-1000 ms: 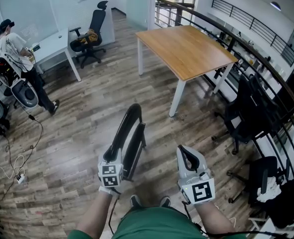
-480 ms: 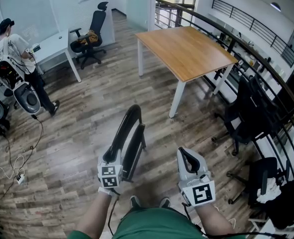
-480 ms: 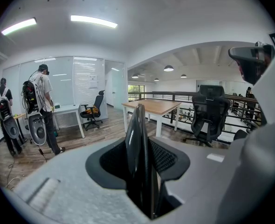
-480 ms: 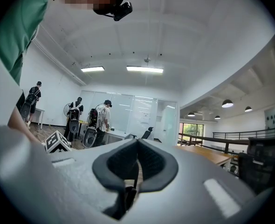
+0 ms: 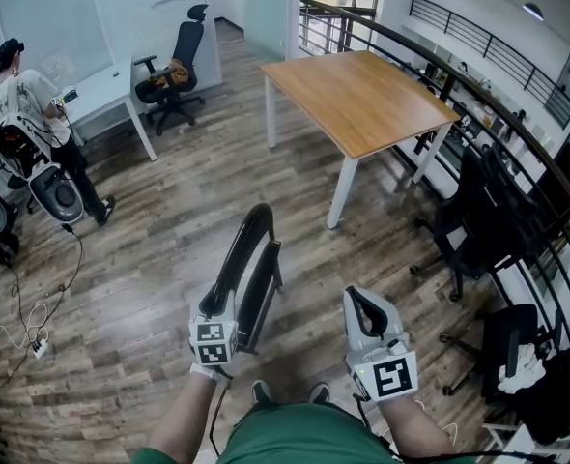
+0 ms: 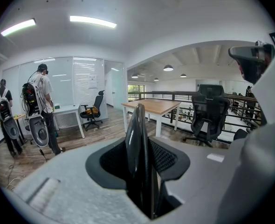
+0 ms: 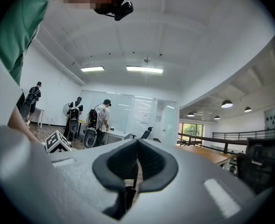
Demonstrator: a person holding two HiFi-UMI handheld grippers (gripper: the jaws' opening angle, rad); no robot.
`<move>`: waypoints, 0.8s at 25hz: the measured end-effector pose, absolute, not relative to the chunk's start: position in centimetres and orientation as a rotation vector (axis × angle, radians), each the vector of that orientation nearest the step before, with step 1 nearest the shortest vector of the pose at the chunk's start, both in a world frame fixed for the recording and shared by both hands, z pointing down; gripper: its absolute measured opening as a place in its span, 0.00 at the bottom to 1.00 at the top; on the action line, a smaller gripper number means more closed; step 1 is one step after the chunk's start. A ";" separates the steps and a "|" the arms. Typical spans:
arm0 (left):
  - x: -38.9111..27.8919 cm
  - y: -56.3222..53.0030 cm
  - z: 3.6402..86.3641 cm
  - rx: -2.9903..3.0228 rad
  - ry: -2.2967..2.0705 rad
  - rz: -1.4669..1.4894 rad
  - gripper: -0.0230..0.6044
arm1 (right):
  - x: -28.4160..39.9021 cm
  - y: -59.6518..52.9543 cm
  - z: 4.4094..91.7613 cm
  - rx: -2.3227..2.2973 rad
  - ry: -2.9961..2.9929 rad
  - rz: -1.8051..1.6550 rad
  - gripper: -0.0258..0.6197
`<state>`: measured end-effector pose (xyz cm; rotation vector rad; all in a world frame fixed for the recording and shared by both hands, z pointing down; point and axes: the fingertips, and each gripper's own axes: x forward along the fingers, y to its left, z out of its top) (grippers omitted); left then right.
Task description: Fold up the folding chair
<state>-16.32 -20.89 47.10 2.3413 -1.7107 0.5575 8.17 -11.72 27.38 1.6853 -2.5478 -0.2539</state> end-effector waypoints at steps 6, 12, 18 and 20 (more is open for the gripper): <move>-16.2 -20.8 47.2 2.335 -1.709 0.564 0.28 | 8.6 -11.5 27.2 1.686 -2.543 -0.263 0.05; -16.2 -20.8 46.9 2.339 -1.713 0.562 0.28 | 8.9 -11.4 27.2 1.690 -2.540 -0.254 0.05; -16.2 -20.8 46.9 2.332 -1.719 0.570 0.28 | 9.4 -11.1 27.2 1.689 -2.542 -0.256 0.05; -16.0 -20.7 47.0 2.331 -1.720 0.575 0.28 | 9.7 -11.0 27.2 1.687 -2.544 -0.258 0.05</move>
